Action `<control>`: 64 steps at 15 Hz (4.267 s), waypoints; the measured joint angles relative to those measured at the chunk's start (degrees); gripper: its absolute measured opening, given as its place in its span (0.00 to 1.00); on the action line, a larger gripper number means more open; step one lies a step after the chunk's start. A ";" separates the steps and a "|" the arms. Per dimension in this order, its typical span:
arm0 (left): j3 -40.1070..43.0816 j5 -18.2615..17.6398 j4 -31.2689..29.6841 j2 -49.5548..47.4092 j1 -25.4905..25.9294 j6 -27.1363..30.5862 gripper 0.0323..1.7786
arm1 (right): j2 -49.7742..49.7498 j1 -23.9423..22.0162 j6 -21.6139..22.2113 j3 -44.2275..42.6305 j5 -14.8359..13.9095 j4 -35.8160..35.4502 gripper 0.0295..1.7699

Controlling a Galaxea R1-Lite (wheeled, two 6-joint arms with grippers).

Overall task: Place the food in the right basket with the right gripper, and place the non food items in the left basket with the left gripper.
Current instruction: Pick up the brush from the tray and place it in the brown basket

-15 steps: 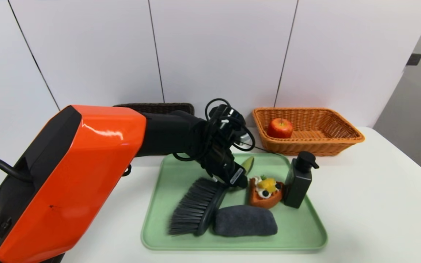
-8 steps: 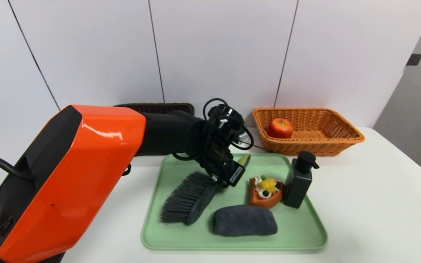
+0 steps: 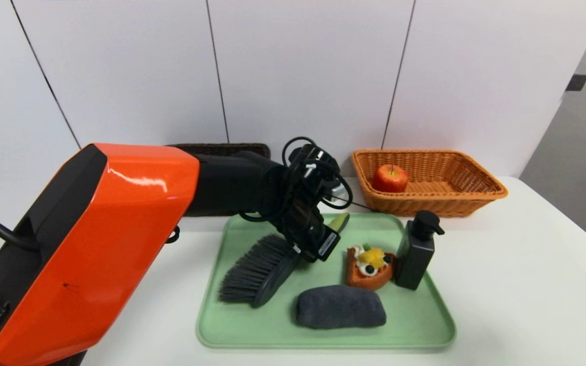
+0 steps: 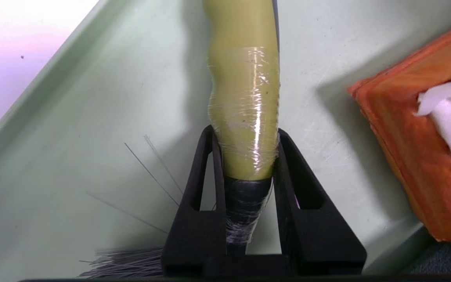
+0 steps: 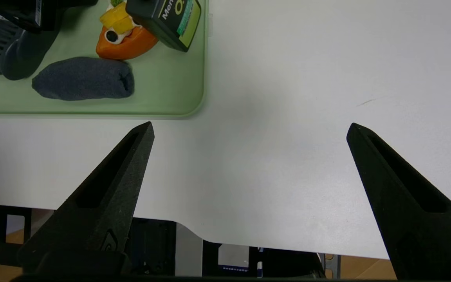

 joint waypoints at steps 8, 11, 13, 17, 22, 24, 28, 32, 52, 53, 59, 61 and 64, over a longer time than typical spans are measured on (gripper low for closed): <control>0.09 0.10 0.17 -6.52 0.00 0.11 0.20 | -0.44 0.00 0.02 0.09 0.73 0.00 0.96; 0.04 0.10 0.16 -9.62 0.00 0.18 0.20 | -0.48 0.00 0.02 0.06 0.74 -0.07 0.96; -0.05 0.21 0.16 -11.93 0.00 0.30 0.20 | -0.48 0.00 -0.09 0.00 0.82 -0.16 0.96; -0.13 1.65 0.22 -16.14 0.00 0.27 0.20 | -0.50 0.18 -0.06 -0.02 1.61 -0.63 0.96; -0.52 2.19 0.79 -21.38 0.06 0.27 0.20 | -0.66 0.29 -0.06 0.09 2.16 -0.71 0.96; -2.08 2.19 3.47 -23.20 0.11 0.16 0.20 | -0.69 0.51 -0.09 0.06 2.16 -0.71 0.96; -3.44 2.26 4.18 -26.49 0.11 0.16 0.20 | -0.79 0.60 -0.06 0.02 2.18 -0.68 0.96; -3.63 2.19 4.16 -29.51 1.51 0.72 0.20 | -1.07 0.62 -0.09 0.09 2.27 -0.71 0.96; -3.55 4.73 -7.78 -24.44 27.93 6.34 0.20 | -1.07 0.71 -0.45 0.12 2.49 -0.71 0.96; -3.55 5.06 -8.27 -23.56 28.11 6.06 0.20 | -1.10 0.71 -0.43 0.12 2.49 -0.71 0.96; -3.56 4.80 -11.03 -19.65 28.12 4.93 0.20 | -1.11 0.71 -0.30 0.12 2.22 -0.68 0.96; -3.56 4.80 -11.25 -19.07 27.73 4.85 0.20 | -1.07 0.71 -0.39 0.17 2.30 -0.72 0.96; -3.55 4.78 -12.24 -18.10 27.17 2.93 0.20 | -1.02 0.71 -0.48 0.23 2.30 -0.71 0.96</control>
